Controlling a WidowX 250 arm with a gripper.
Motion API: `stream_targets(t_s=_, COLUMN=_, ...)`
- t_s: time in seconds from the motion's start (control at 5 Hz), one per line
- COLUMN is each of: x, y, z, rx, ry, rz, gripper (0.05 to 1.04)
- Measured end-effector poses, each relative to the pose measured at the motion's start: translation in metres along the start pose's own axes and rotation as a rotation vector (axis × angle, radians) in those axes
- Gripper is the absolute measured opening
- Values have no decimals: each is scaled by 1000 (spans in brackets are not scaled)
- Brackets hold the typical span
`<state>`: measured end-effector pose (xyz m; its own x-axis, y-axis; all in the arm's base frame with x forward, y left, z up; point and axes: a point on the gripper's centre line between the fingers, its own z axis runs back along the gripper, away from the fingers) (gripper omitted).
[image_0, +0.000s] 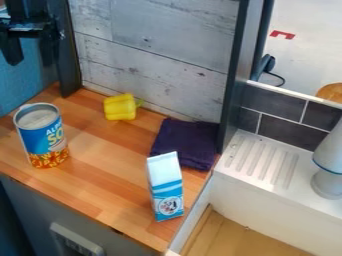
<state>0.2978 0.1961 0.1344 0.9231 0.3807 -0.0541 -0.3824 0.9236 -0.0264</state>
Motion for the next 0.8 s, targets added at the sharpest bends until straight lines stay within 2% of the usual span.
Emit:
stream_targets(t_s=0.2, x=-2, y=-1, z=-16, rx=-13, ry=48, rz=1, gripper=1001)
stream_targets(t_s=0.4, x=-11, y=-4, z=-33, rx=-147, ry=64, rz=49, gripper=1001)
stream_targets(t_s=0.6, x=-27, y=3, z=-36, rx=-162, ry=-50, rz=58, gripper=1001)
stream_targets(t_s=0.8, x=-49, y=2, z=-27, rx=-147, ry=-210, rz=44, gripper=1001)
